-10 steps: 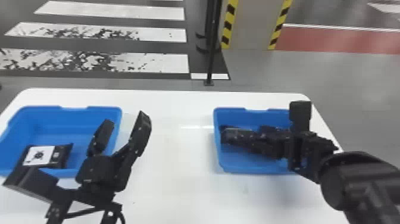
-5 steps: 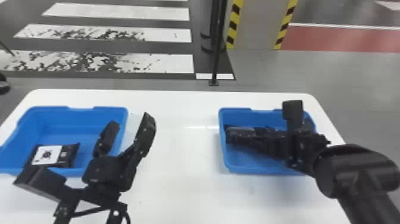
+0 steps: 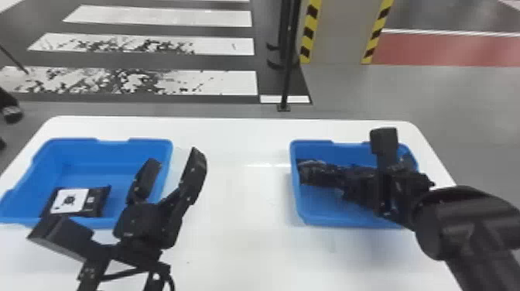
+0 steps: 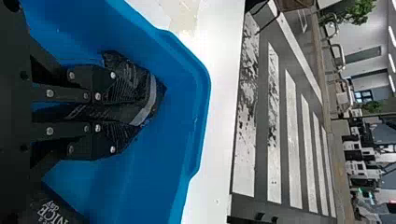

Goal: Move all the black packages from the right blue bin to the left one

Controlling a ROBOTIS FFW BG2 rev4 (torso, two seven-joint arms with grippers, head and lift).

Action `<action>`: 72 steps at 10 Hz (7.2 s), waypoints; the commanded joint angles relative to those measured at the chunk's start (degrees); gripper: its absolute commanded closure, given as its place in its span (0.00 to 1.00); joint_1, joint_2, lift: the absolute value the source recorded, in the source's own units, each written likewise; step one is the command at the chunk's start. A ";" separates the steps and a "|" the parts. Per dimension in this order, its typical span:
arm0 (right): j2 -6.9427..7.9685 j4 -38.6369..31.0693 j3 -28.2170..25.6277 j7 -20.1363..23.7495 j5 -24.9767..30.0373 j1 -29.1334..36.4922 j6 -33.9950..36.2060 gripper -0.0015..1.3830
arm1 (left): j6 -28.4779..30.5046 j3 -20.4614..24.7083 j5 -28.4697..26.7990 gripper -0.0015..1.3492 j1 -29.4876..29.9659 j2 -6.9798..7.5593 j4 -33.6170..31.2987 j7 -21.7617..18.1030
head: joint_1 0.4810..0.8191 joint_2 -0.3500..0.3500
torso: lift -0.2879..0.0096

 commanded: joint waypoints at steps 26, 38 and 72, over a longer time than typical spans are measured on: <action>-1.46 -11.87 13.13 9.54 -33.04 0.87 -9.34 0.90 | 12.36 -1.49 0.91 0.89 -3.23 0.88 -3.43 -4.85 | 0.63 0.67 | 0.40; -0.93 -19.33 -0.35 6.99 -12.70 6.35 -3.85 0.06 | -1.70 19.99 -26.28 0.02 -11.53 -2.64 15.41 3.59 | 0.63 0.95 | 0.40; 4.08 -19.19 -8.12 -39.24 -12.13 13.81 7.26 0.91 | 2.66 7.31 -13.25 0.18 -0.28 -1.23 1.21 -3.36 | 0.63 0.32 | 0.40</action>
